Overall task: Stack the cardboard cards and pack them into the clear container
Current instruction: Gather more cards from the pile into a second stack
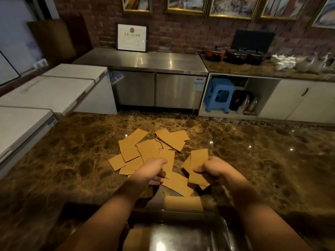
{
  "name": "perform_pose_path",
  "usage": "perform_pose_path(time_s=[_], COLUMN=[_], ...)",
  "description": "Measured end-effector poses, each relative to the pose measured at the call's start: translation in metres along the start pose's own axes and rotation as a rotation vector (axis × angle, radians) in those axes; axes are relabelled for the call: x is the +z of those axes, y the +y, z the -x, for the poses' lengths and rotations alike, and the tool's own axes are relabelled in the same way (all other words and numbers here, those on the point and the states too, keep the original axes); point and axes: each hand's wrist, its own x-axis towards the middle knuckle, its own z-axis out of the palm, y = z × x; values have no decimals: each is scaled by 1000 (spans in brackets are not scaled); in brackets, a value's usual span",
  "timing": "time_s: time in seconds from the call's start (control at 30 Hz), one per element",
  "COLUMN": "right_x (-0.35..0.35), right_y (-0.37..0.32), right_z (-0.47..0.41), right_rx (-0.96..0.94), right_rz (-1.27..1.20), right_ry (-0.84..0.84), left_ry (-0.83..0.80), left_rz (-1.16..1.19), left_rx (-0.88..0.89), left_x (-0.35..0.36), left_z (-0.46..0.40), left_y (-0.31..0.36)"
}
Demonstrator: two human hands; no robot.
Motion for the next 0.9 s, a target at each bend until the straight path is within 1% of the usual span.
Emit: perform_pose_path(time_s=[0.07,0.1,0.17,0.2,0.23,0.33,0.43,0.47,0.53,0.63,0.73,0.77,0.8,0.83,0.87,0.9], right_x=[-18,-24,-29,-26,-22,-6,1,0,-4,-11,-14,-15,-15,-15,-17,-20], right_y=[4,5,2,-2,-6,-22,-34,-37,-42,-47,-46,-45,-45,-44,-44,-43], right_z=[5,8,15,20,25,44,60,63,69,72,74,74,74,75,77,78], right_rx=[-74,-113,-173,-202,-238,-379,-530,-570,-620,-644,-676,-700,-737,-781,-869,-1020], right_rz=[-168,-300,-548,-619,-662,-674,-606,-603,-603,-606,-550,-526,-527,-537,-521,-445], right_ry=[24,5,-75,-125,-174,-287,-230,-207,-181,-137,-166,-178,-165,-128,-60,23], left_ry=[21,28,8,-26,-69,-210,-263,-266,-232,-190,-173,-149,-121,-92,-84,-127], left_rz=[56,121,262,333,415,714,923,943,907,856,738,712,712,731,739,738], left_rx=[20,45,143,197,245,272,334,368,430,510,608,612,579,504,418,339], left_x=[-2,-1,6,11,18,35,33,30,25,20,18,19,20,20,17,13], left_z=[7,12,22,27,35,58,68,70,75,79,79,79,80,80,79,77], left_y=[7,11,21,26,32,47,52,53,56,55,53,54,57,60,63,64])
